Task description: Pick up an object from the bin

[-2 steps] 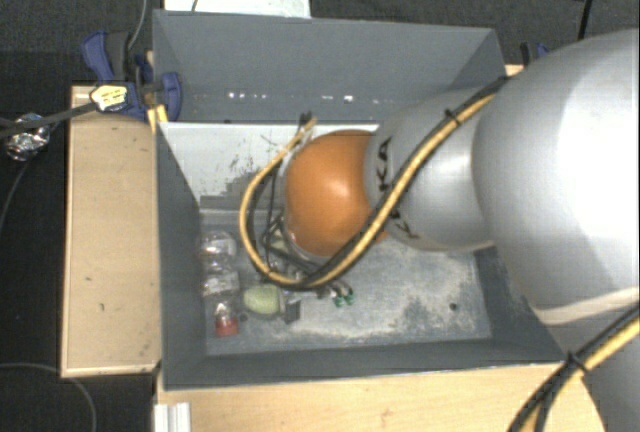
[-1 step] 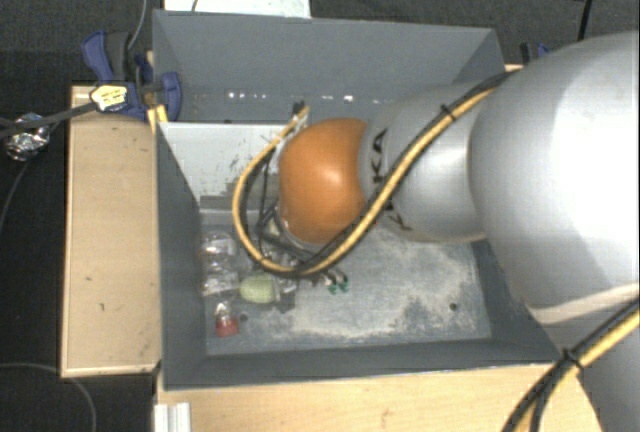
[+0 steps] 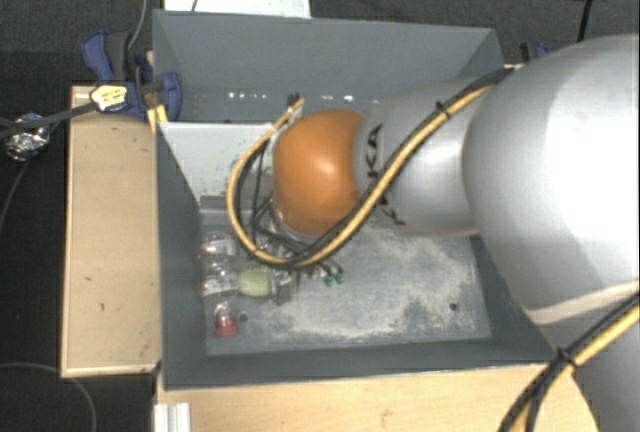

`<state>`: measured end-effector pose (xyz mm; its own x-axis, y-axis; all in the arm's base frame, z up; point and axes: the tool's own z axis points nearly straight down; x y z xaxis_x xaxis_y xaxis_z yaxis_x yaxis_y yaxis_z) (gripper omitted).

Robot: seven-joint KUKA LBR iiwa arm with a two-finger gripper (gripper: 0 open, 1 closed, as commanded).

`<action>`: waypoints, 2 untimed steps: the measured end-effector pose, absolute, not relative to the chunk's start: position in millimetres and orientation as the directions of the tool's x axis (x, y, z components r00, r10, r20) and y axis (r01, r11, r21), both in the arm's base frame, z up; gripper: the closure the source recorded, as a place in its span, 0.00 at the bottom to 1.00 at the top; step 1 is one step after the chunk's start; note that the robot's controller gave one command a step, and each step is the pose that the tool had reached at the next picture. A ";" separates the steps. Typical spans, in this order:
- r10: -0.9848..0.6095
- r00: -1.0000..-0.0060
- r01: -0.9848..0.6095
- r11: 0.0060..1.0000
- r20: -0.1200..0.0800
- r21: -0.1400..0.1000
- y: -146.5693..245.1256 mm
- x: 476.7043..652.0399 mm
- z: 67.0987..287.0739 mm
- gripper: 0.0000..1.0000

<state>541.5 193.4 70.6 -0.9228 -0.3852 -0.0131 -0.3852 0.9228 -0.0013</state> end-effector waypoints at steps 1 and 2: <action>-0.398 -0.917 -0.398 0.917 -0.014 -0.003 196.0 544.5 70.4 1.00; -0.403 -0.915 -0.403 0.915 -0.012 -0.004 197.6 542.0 70.7 1.00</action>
Offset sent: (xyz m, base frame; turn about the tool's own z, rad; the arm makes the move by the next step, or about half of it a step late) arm -0.0032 0.0079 -0.0003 -0.0271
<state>542.0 197.6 70.7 -0.9151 -0.4030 -0.0119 -0.4029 0.9152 -0.0041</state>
